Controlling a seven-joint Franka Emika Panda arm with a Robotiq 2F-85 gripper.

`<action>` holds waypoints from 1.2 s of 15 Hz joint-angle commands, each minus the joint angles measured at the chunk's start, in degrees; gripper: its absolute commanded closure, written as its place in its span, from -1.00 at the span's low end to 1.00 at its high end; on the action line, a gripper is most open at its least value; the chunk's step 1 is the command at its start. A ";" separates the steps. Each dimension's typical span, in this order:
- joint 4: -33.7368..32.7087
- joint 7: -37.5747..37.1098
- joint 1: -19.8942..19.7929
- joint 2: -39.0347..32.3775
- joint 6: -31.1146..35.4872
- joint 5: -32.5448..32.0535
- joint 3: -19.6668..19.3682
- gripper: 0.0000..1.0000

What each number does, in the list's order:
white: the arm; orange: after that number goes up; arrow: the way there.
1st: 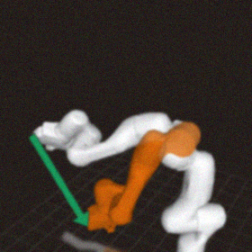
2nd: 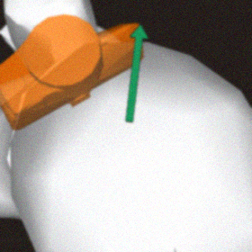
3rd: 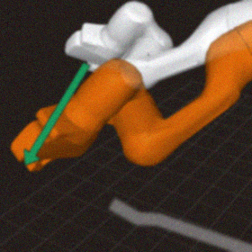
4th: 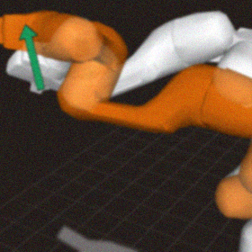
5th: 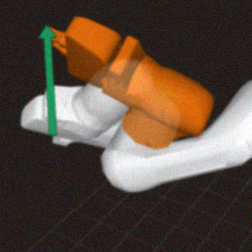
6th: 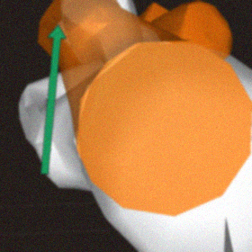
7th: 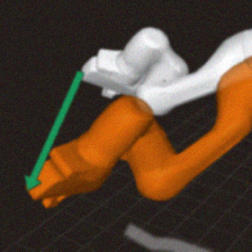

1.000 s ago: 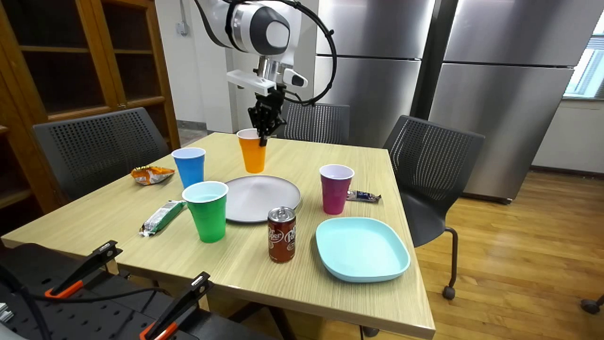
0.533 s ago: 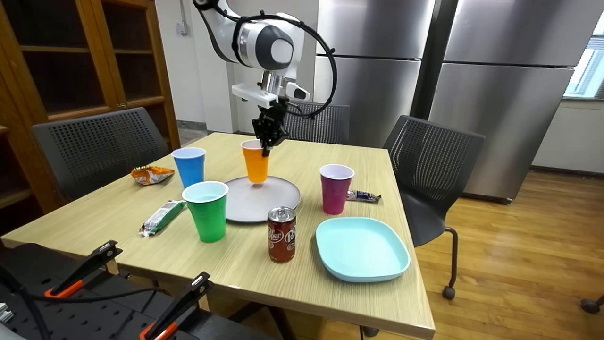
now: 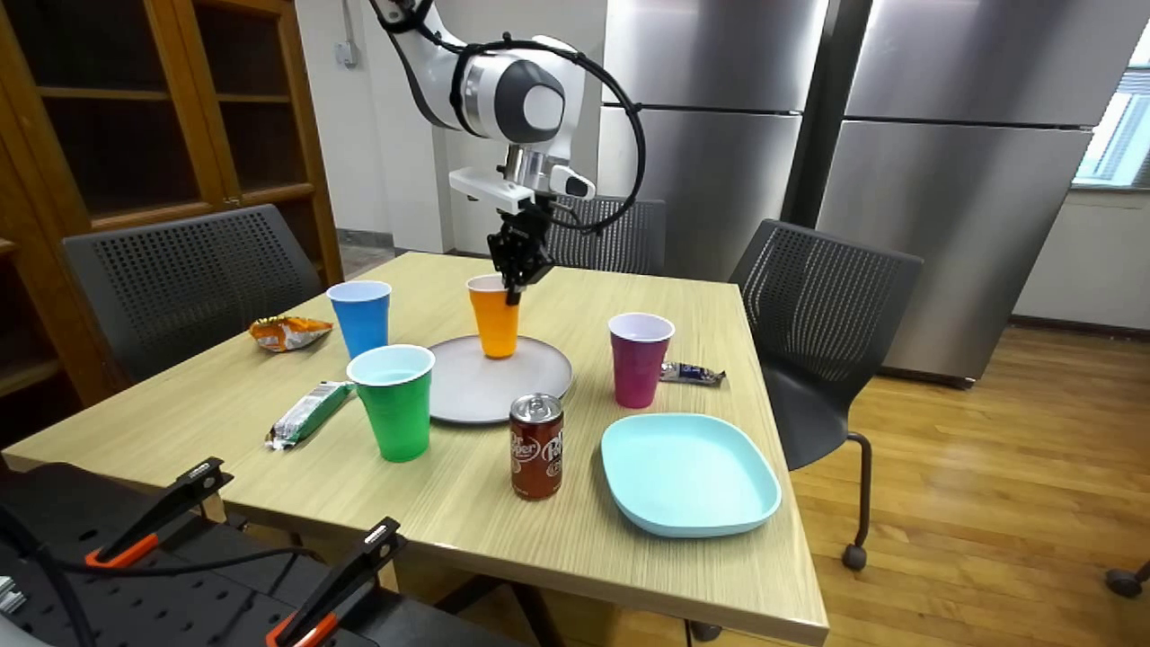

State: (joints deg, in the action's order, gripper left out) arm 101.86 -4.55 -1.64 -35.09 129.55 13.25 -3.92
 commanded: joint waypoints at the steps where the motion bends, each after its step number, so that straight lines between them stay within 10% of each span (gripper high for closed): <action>1: -1.81 -1.97 -0.56 -0.55 -1.46 -1.76 0.29 0.24; 9: 1.34 -0.02 -0.73 4.94 -1.61 -2.80 0.44 -0.95; 18: 8.84 3.23 0.47 16.97 -1.72 -8.32 1.27 -1.00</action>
State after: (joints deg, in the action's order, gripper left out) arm 105.08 -3.77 -1.40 -24.88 129.16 7.29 -3.72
